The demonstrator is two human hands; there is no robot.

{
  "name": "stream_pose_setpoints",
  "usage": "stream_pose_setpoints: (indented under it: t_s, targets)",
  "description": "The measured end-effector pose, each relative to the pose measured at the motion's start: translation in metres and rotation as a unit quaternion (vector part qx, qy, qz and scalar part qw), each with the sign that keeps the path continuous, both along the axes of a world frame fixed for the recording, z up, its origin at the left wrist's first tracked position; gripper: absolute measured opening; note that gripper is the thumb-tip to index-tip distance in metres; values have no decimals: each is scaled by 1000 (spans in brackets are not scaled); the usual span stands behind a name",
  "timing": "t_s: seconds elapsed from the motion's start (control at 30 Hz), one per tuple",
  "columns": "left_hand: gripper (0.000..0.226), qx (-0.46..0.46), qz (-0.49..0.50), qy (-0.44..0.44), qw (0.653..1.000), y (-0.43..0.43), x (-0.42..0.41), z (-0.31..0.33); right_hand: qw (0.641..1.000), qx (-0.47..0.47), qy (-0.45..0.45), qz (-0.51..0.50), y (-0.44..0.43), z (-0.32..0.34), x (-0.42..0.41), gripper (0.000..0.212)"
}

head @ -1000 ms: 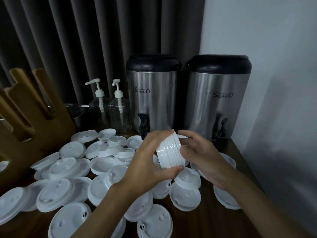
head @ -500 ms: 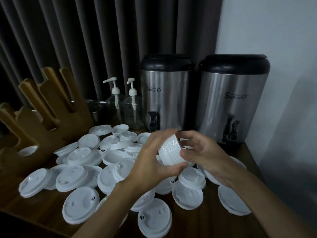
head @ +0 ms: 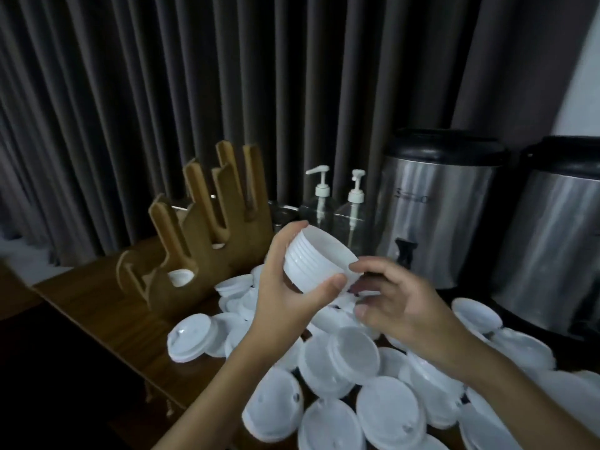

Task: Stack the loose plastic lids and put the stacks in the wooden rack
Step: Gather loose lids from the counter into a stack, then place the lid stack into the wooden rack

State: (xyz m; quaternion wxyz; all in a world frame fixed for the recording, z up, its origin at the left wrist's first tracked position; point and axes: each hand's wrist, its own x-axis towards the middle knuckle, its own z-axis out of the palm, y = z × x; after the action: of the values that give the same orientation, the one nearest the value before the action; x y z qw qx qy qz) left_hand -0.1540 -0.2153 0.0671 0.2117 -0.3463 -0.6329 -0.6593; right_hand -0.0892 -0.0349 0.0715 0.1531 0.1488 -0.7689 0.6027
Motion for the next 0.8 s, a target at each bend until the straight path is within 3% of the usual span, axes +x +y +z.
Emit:
stream_pose_setpoints:
  t_s: [0.13, 0.27, 0.5, 0.67, 0.8]
  targets:
    - [67, 3, 30, -4, 1000, -66, -34, 9, 995, 80, 58, 23, -74, 6, -52, 59]
    - [69, 9, 29, -13, 999, -129, -64, 11, 991, 81, 107, 0, -135, 14, -95, 40]
    - [77, -57, 53, -63, 995, -230, -127, 3, 948, 234, 215, -39, -209, 14, -164, 32]
    - [63, -96, 41, -84, 991, -268, -165, -9, 923, 320, 214, 2, -237, 8, -206, 26]
    - [58, -142, 91, -107, 980, -283, -190, -28, 906, 375, 198, 4, -246, -2, -235, 25]
